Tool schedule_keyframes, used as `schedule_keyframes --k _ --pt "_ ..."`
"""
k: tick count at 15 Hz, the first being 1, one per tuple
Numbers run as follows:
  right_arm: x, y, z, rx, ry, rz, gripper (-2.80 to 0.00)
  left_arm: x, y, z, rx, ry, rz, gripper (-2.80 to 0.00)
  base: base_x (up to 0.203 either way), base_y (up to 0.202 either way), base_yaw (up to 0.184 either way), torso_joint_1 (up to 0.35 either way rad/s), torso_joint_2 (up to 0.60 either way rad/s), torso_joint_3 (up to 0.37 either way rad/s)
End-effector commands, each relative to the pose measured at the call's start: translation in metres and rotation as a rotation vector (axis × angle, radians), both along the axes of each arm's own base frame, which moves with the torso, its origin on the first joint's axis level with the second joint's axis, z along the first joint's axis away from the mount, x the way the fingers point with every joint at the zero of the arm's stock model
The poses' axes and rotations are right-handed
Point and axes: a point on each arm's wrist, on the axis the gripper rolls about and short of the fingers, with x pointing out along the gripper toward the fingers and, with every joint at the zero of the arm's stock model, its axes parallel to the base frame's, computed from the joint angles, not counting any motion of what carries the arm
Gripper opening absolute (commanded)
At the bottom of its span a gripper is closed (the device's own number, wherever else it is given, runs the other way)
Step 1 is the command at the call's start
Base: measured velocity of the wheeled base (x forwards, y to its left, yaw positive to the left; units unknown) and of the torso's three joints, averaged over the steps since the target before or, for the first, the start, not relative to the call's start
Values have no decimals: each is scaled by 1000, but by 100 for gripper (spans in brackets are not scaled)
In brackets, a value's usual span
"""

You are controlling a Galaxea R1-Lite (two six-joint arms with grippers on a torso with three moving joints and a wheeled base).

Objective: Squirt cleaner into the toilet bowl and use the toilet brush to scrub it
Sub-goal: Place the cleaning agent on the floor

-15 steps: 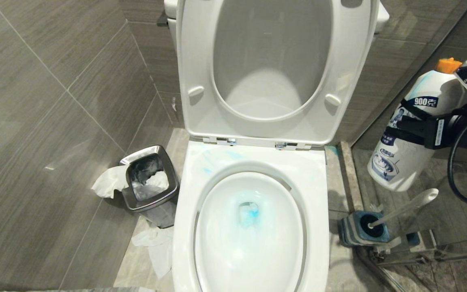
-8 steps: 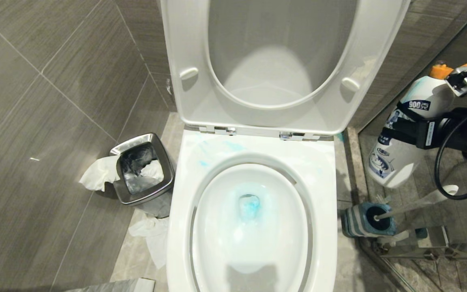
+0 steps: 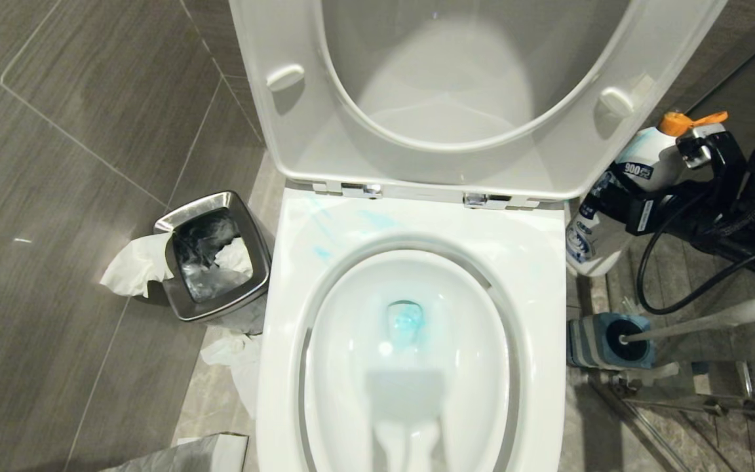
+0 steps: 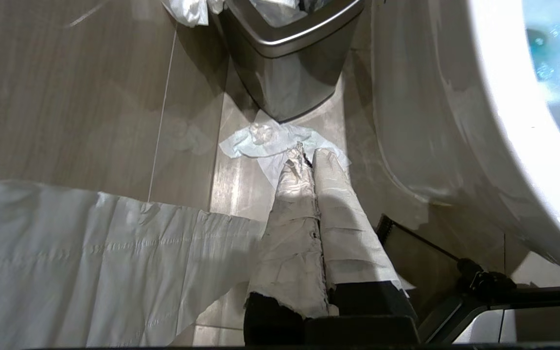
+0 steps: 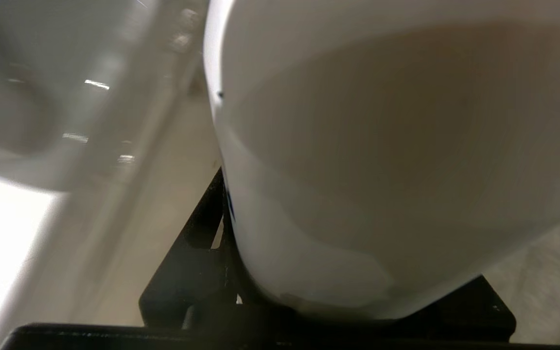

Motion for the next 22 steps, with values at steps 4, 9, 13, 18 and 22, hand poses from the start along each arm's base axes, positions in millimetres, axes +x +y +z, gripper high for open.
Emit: schedule_keyframes --k 4,9,13,18,22 --pt "46 0 -45 13 -70 8 -280 0 0 0 0 5 -5 -280 0 0 0 4 4 -200" --pt "73 4 -61 6 -146 26 -280 0 0 0 1 2 -6 -280 0 0 0 2 3 -197" --pt "85 16 -56 -8 -201 52 -280 0 0 0 1 3 -6 -280 0 0 0 3 5 -196" --pt "102 25 -44 -60 -292 66 -280 0 0 0 -2 1 -7 -280 0 0 0 2 2 -101" --pt "108 31 -52 -90 -304 76 -280 0 0 0 0 2 -7 -280 0 0 0 0 0 0"
